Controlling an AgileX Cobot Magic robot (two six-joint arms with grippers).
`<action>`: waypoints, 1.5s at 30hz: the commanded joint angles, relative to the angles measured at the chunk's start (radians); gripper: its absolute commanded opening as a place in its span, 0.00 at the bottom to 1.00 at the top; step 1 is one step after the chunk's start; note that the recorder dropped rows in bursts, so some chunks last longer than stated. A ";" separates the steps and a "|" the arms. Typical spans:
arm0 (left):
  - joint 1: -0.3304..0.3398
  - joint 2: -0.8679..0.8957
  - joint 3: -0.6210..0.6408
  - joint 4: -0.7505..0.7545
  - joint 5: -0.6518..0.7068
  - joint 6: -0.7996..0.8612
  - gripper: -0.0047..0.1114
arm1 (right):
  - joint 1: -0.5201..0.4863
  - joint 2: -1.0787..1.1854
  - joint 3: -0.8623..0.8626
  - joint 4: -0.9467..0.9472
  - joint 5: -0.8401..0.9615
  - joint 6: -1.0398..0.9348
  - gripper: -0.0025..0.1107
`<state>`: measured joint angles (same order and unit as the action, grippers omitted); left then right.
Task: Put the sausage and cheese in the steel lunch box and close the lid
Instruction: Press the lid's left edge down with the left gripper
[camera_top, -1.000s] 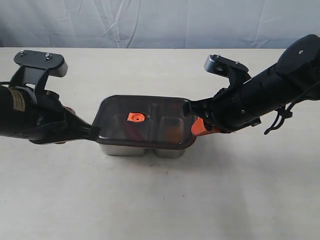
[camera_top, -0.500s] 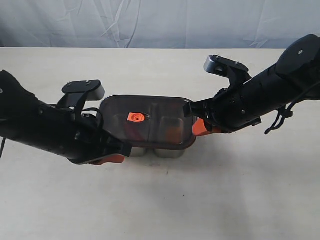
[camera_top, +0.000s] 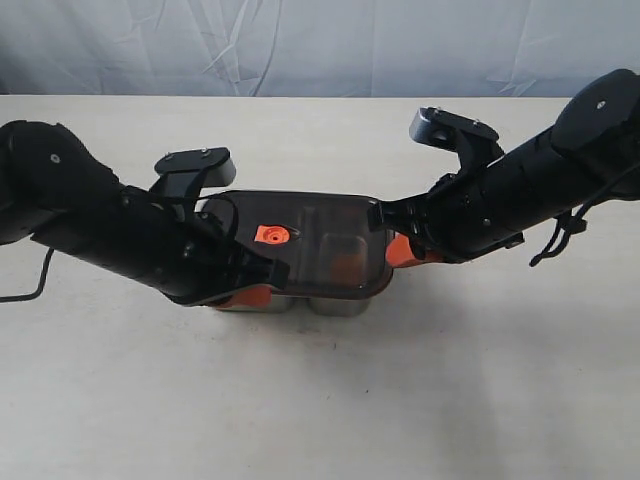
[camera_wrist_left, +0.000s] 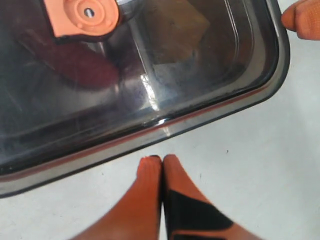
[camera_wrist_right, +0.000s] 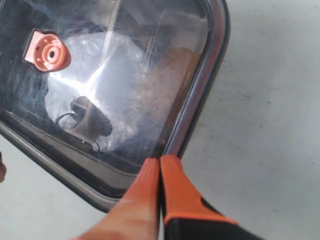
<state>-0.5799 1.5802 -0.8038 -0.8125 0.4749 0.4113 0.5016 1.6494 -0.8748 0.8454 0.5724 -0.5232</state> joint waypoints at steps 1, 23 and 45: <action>0.001 0.010 -0.018 -0.013 -0.002 0.001 0.04 | 0.000 0.001 0.002 -0.012 -0.008 -0.007 0.02; -0.001 0.027 -0.029 -0.017 0.080 0.001 0.04 | 0.000 0.001 0.002 -0.024 -0.021 -0.007 0.02; -0.001 0.083 -0.036 -0.023 -0.002 0.017 0.04 | 0.000 0.066 0.002 0.001 -0.011 -0.025 0.02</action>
<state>-0.5799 1.6614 -0.8361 -0.8300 0.4877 0.4242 0.5016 1.7157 -0.8748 0.8388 0.5695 -0.5305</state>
